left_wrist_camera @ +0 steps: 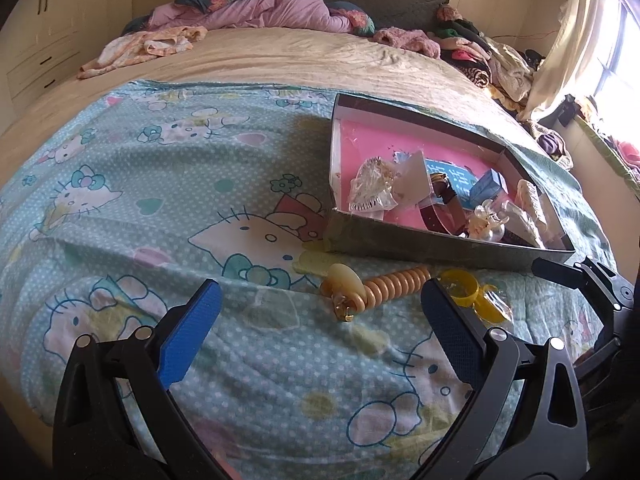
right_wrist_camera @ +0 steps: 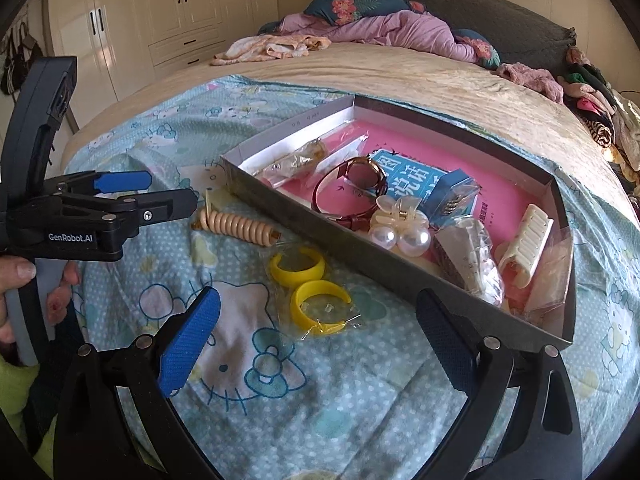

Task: Organize jewelry
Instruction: 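Grasp the yellow bangle bag with the right tool while the left grasps the wooden bead spiral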

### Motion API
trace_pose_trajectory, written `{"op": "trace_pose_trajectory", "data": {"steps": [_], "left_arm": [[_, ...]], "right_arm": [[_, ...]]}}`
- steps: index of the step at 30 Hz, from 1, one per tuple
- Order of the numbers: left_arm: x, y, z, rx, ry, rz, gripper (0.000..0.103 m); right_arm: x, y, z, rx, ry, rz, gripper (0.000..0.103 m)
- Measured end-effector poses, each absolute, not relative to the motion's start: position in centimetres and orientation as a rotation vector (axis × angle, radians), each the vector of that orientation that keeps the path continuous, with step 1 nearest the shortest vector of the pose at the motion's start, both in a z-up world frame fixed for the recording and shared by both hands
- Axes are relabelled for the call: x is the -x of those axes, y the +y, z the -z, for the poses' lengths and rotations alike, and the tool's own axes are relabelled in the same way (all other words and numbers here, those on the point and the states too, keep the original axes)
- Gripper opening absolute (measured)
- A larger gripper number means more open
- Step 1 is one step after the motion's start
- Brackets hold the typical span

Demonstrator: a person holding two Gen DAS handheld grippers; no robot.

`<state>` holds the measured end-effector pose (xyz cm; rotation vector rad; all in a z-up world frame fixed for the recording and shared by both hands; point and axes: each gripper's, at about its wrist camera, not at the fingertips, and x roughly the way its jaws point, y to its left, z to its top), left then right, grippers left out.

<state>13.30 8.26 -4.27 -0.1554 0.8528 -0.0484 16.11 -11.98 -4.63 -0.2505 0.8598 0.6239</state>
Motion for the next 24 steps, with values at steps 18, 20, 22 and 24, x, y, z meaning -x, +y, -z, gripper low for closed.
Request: {"op": "trace_pose_trajectory", "data": {"steps": [18, 20, 22, 24], "left_arm": [[-15.8, 7.1, 6.8, 0.148, 0.92, 0.108, 0.093], [-16.1, 6.4, 6.9, 0.137, 0.925, 0.131, 0.091], [-16.4, 5.7, 7.1, 0.116, 0.929, 0.146, 0.077], [-16.4, 4.9, 7.1, 0.097, 0.93, 0.164, 0.058]], "right_arm": [[-18.0, -10.9, 7.5, 0.27, 0.877, -0.705, 0.042], [-17.7, -11.6, 7.1, 0.25, 0.88, -0.705, 0.041], [-17.3, -12.4, 6.7, 0.23, 0.879, -0.701, 0.041], [-16.8, -13.4, 6.2, 0.217, 0.874, -0.694, 0.041]]}}
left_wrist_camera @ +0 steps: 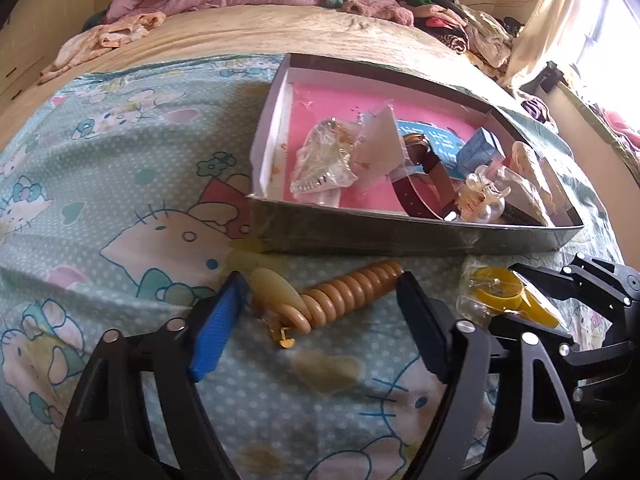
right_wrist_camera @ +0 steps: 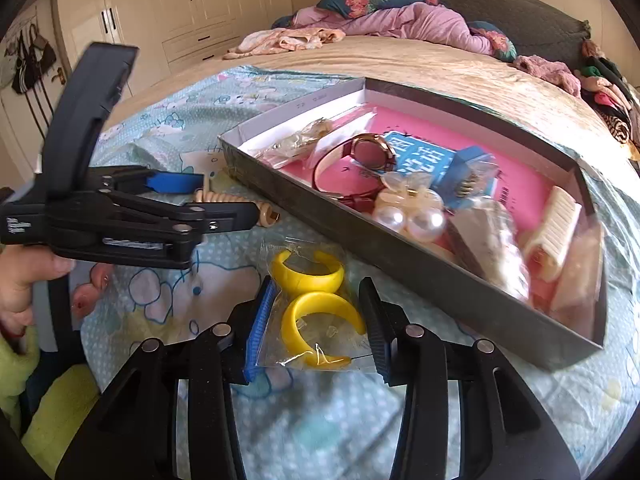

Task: Organize jewelry
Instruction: 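Grasp the yellow bangle bag with the right tool while the left grasps the wooden bead spiral, then carry the bangles and bead spiral into the box and open both tools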

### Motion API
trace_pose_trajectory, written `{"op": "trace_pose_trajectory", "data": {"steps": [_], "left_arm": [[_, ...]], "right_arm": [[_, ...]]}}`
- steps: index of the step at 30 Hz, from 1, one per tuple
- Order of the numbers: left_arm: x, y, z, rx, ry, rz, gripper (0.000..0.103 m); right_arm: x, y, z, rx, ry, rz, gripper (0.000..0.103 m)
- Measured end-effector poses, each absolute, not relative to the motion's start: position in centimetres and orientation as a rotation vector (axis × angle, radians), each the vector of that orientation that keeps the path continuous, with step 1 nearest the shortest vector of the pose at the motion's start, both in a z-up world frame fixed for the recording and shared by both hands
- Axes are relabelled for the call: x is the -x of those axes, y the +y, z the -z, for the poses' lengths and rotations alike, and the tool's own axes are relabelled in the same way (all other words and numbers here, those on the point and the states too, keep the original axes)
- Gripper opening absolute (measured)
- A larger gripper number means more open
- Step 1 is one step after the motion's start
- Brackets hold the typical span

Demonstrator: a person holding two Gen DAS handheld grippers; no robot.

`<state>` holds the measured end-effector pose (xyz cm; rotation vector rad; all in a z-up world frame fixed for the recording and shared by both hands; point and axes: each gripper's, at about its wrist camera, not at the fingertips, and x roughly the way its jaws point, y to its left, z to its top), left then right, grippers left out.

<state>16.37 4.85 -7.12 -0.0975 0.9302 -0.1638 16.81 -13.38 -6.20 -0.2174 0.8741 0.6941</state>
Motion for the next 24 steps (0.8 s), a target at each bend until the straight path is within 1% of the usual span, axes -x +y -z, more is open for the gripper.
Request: {"op": "trace_pose_trajectory", "data": {"steps": [1, 3, 4, 6, 7, 15, 18, 20, 22, 23, 24], "left_arm": [[-16.3, 4.4, 7.1, 0.082, 0.927, 0.175, 0.055], [-15.9, 3.7, 6.9, 0.066, 0.913, 0.198, 0.035], [-15.6, 3.5, 6.7, 0.062, 0.907, 0.203, 0.031], [-15.0, 3.3, 6.0, 0.069, 0.887, 0.218, 0.006], [-14.7, 3.3, 5.6, 0.078, 0.873, 0.222, 0.0], [-13.5, 3.2, 0.0, 0.129, 0.747, 0.269, 0.0], [-13.7, 2.5, -0.8, 0.108, 0.764, 0.298, 0.0], [-13.9, 2.0, 0.1, 0.07, 0.808, 0.305, 0.0], [-14.3, 1.4, 1.8, 0.025, 0.865, 0.293, 0.004], [-14.5, 1.1, 2.7, 0.017, 0.895, 0.303, 0.01], [-14.6, 0.9, 3.5, 0.013, 0.915, 0.311, 0.023]], "right_arm": [[-16.6, -13.9, 5.9, 0.21, 0.869, -0.689, 0.041], [-16.2, -14.9, 5.2, 0.191, 0.854, -0.677, 0.041], [-15.9, -15.5, 4.8, 0.18, 0.846, -0.672, 0.041], [-15.5, -16.5, 3.8, 0.16, 0.825, -0.668, 0.041], [-15.3, -17.0, 3.3, 0.157, 0.814, -0.668, 0.041], [-15.6, -20.0, -0.8, 0.104, 0.689, -0.619, 0.041], [-16.1, -20.5, -1.7, 0.09, 0.663, -0.613, 0.041], [-16.4, -20.9, -2.0, 0.077, 0.654, -0.613, 0.041], [-16.5, -21.2, -2.2, 0.068, 0.648, -0.618, 0.041], [-16.6, -21.3, -2.2, 0.068, 0.646, -0.617, 0.041], [-16.7, -21.3, -2.1, 0.064, 0.647, -0.617, 0.041]]}}
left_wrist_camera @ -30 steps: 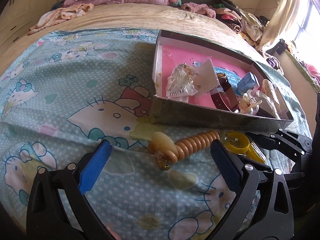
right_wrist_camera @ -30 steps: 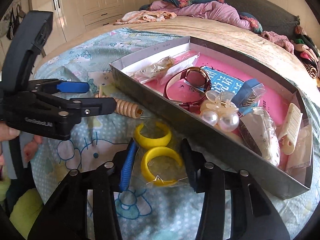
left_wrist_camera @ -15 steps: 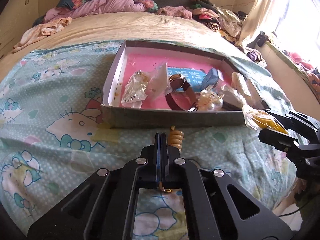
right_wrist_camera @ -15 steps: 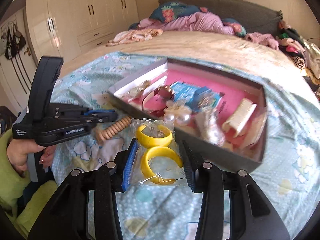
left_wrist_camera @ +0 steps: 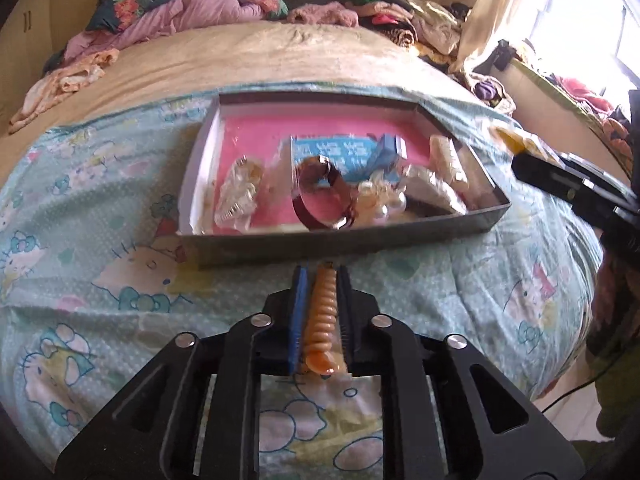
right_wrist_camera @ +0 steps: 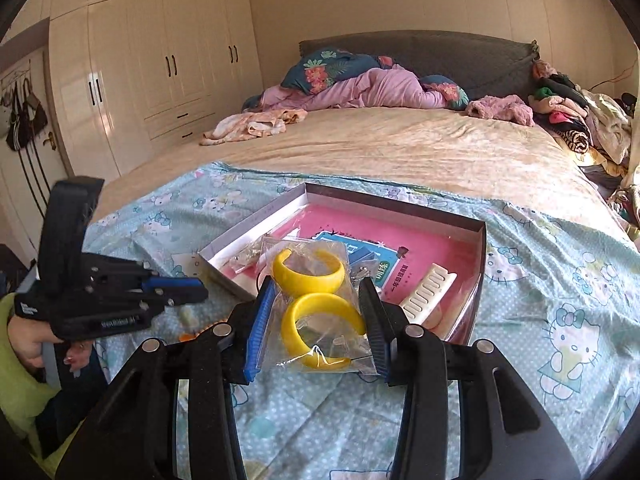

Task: Organize jewelry
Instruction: 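Carry the bangles and bead spiral into the box and open both tools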

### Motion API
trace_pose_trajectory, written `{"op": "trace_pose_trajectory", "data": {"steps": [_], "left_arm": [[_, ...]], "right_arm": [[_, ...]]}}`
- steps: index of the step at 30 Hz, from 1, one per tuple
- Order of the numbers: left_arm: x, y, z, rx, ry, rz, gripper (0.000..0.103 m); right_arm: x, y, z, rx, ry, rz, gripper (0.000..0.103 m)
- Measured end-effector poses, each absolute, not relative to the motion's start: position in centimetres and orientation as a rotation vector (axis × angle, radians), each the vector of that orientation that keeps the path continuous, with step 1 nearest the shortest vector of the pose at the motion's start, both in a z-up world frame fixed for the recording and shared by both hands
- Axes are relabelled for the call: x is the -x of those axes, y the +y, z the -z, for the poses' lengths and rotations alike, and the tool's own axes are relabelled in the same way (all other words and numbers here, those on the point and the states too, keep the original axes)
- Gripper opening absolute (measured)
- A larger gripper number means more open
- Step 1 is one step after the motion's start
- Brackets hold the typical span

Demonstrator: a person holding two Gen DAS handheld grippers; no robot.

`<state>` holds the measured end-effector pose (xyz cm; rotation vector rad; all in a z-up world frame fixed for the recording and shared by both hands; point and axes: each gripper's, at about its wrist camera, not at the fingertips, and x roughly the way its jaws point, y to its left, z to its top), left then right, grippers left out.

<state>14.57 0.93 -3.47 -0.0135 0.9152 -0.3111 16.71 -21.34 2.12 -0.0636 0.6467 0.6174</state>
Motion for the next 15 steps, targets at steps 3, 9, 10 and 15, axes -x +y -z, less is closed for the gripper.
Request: {"op": "trace_pose_trajectory", "data": {"steps": [3, 9, 10, 15], "left_arm": [[-14.9, 0.3, 5.4, -0.015, 0.971, 0.301, 0.038], [-15.2, -0.8, 6.5, -0.043, 0.98, 0.306, 0.011], [-14.9, -0.8, 6.2, -0.032, 0.97, 0.31, 0.011], [-14.6, -0.4, 1.8, 0.015, 0.841, 0.324, 0.011]], "right_arm": [[-17.1, -21.2, -2.1, 0.054, 0.641, -0.621, 0.041], [-18.1, -21.5, -2.6, 0.041, 0.612, -0.607, 0.041], [-18.4, -21.6, -2.7, 0.037, 0.607, -0.603, 0.041], [-19.8, -22.2, -2.7, 0.018, 0.587, -0.573, 0.041]]}}
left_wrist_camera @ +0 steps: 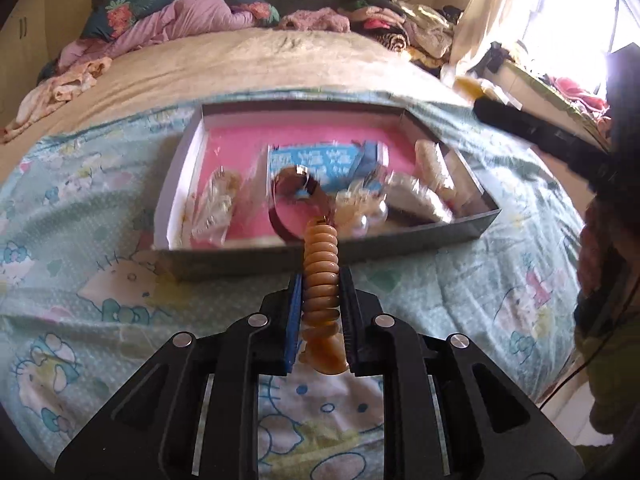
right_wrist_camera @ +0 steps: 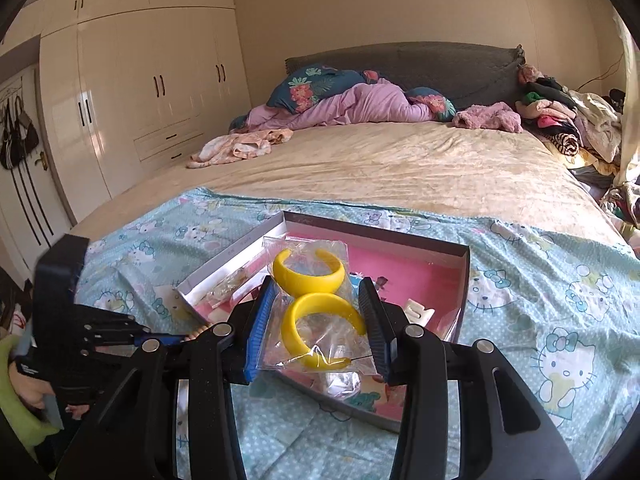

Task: Organize jewelry
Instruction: 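Carry the bangles and bead spiral into the box and open both tools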

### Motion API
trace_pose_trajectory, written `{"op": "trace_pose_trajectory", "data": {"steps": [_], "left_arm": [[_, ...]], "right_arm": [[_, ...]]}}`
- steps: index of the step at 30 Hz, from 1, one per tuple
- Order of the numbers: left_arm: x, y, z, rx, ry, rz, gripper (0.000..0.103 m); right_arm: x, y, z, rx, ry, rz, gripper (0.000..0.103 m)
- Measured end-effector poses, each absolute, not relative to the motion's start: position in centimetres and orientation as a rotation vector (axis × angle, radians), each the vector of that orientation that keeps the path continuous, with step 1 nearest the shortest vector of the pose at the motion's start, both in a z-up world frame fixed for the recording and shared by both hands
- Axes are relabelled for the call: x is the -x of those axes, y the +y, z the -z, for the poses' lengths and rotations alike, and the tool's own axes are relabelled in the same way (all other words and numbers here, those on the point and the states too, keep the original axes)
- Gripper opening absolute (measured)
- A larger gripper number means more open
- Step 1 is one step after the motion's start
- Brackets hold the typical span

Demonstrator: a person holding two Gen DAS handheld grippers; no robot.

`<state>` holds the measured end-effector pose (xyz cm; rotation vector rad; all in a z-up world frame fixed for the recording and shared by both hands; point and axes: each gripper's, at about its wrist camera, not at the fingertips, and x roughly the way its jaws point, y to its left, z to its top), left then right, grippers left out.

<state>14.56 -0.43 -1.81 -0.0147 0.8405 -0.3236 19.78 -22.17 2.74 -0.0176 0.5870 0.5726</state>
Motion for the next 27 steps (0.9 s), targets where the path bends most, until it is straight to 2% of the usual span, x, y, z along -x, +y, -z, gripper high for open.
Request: {"op": "trace_pose_trajectory", "data": {"steps": [6, 27], "left_arm": [[-17.3, -0.5, -0.5, -0.006, 0.775, 0.269, 0.011], [-21.2, -1.6, 1.9, 0.012, 0.816, 0.258, 0.011]], "right_arm": [[-21.6, -22.2, -2.2, -0.002, 0.598, -0.545, 0.041], [-24.3, -21.5, 1.5, 0.0, 0.676, -0.498, 0.041]]}}
